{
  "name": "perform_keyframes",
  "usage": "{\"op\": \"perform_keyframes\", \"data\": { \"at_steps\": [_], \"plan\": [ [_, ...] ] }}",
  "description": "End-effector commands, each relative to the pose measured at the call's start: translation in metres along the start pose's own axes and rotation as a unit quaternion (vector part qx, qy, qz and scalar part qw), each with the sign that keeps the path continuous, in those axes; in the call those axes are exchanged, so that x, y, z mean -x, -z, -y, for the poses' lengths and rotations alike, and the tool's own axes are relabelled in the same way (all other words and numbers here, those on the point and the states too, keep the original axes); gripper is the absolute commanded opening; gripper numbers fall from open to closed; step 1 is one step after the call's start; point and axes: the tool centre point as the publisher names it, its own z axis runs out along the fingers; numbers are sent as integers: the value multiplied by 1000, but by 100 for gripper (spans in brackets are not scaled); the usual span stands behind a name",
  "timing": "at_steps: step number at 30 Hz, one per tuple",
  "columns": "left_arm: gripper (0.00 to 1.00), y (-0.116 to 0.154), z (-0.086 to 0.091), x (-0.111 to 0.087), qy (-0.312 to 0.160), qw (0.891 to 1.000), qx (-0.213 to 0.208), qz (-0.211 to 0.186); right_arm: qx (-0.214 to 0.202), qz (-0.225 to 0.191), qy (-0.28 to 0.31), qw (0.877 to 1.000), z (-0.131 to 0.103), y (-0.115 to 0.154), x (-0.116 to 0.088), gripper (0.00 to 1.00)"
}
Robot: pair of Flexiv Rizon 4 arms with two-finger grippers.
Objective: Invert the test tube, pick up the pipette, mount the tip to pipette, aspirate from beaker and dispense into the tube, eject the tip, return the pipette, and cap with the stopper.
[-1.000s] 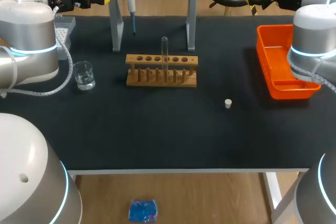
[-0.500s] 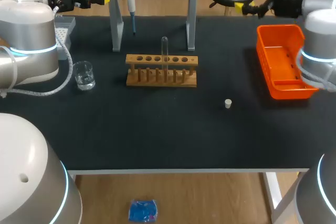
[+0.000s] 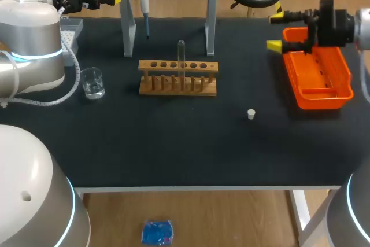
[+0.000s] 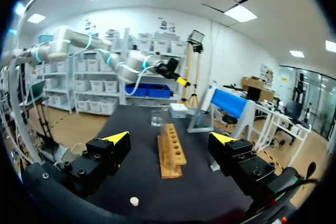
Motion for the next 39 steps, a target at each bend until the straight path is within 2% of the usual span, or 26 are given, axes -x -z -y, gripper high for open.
{"op": "perform_keyframes", "data": {
  "at_steps": [1,6,9,12,18,22,27,31,39],
  "plan": [
    [100,0,0,0,0,1000,0,0,-6,-48,39,998,8,20,-6,100],
    [100,0,0,0,0,1000,0,0,-6,-48,39,998,8,20,-6,100],
    [100,5,4,-17,-54,998,2,-34,-6,-48,39,998,8,20,-6,100],
    [100,14,0,-34,-82,995,-5,-53,-6,-48,39,998,8,20,-6,100],
    [100,32,-13,-66,-120,990,-20,-75,-6,-48,39,998,8,20,-6,100],
    [100,34,-21,-86,-146,984,-17,-97,-6,-48,39,998,8,20,-6,100],
    [100,32,-32,-109,-157,979,-10,-132,-6,-48,39,998,8,20,-6,100],
    [100,30,-41,-122,-158,976,17,-148,-6,-48,39,998,8,20,-6,100],
    [100,26,-62,-131,-140,978,39,-149,-6,-48,39,998,8,20,-6,100]
  ]
}}
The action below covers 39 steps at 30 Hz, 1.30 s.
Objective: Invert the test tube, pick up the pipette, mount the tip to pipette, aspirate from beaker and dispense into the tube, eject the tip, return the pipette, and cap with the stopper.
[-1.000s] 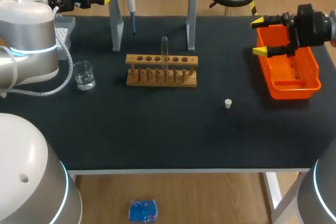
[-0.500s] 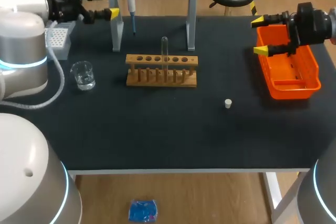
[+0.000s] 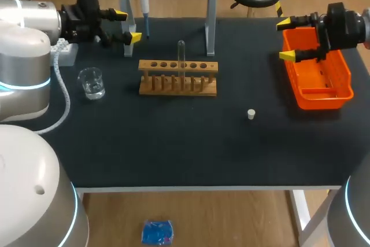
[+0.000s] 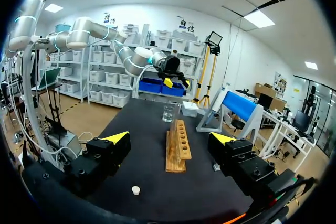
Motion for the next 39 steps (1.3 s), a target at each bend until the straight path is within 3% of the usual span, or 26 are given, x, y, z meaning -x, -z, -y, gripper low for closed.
{"op": "perform_keyframes", "data": {
  "at_steps": [1,10,25,30,39],
  "plan": [
    [100,-5,-9,-2,4,1000,10,2,-1,-2,0,1000,0,1,0,100],
    [100,-7,-16,-6,0,999,32,7,-1,-2,0,1000,0,1,0,100],
    [100,-7,-16,-6,0,999,32,7,-3,-2,0,1000,-2,0,2,100],
    [100,-7,-16,-6,0,999,32,7,-3,-18,-4,1000,-12,-20,7,100],
    [100,-7,-16,-6,0,999,32,7,-21,-43,-15,999,-18,-83,17,100]
  ]
}}
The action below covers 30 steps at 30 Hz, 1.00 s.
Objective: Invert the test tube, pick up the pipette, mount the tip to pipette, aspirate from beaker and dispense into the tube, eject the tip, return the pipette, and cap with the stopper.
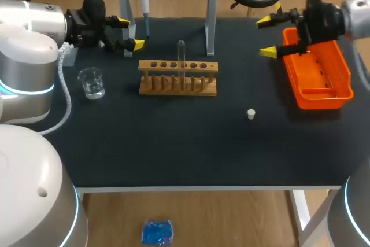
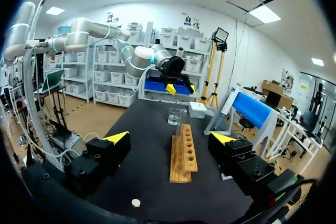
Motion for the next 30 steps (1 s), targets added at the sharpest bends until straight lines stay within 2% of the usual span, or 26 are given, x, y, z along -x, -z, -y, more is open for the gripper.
{"op": "perform_keyframes", "data": {
  "at_steps": [1,8,12,19,27,30],
  "plan": [
    [100,1,0,0,0,1000,0,0,-10,-7,-6,1000,0,-37,20,100],
    [100,1,0,0,0,1000,0,0,-16,-6,-15,1000,7,-86,39,100],
    [100,1,0,0,0,1000,0,0,2,-13,-19,1000,10,-105,44,100],
    [100,1,0,0,0,1000,0,0,16,-32,-17,999,16,-133,44,100],
    [100,1,0,0,0,1000,0,0,73,-57,-9,996,17,-157,39,100],
    [100,1,0,0,0,1000,0,0,82,-67,-13,994,18,-165,35,100]
  ]
}}
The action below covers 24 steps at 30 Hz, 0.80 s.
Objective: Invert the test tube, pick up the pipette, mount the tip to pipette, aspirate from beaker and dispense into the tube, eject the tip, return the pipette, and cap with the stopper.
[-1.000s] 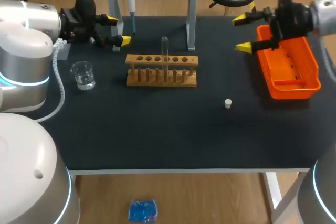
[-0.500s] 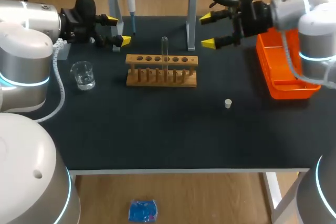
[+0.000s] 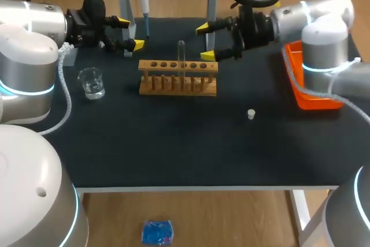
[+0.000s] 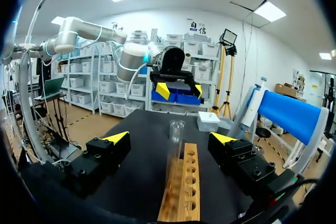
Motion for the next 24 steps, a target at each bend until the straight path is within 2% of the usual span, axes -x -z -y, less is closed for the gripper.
{"op": "perform_keyframes", "data": {
  "at_steps": [1,13,24],
  "plan": [
    [100,1,0,0,0,1000,0,-1,18,-15,-5,1000,11,-12,6,100],
    [100,1,0,0,0,1000,0,-1,53,-41,-28,997,14,-40,3,100],
    [100,1,0,0,0,1000,0,-1,78,-41,-45,995,19,-58,11,100]
  ]
}}
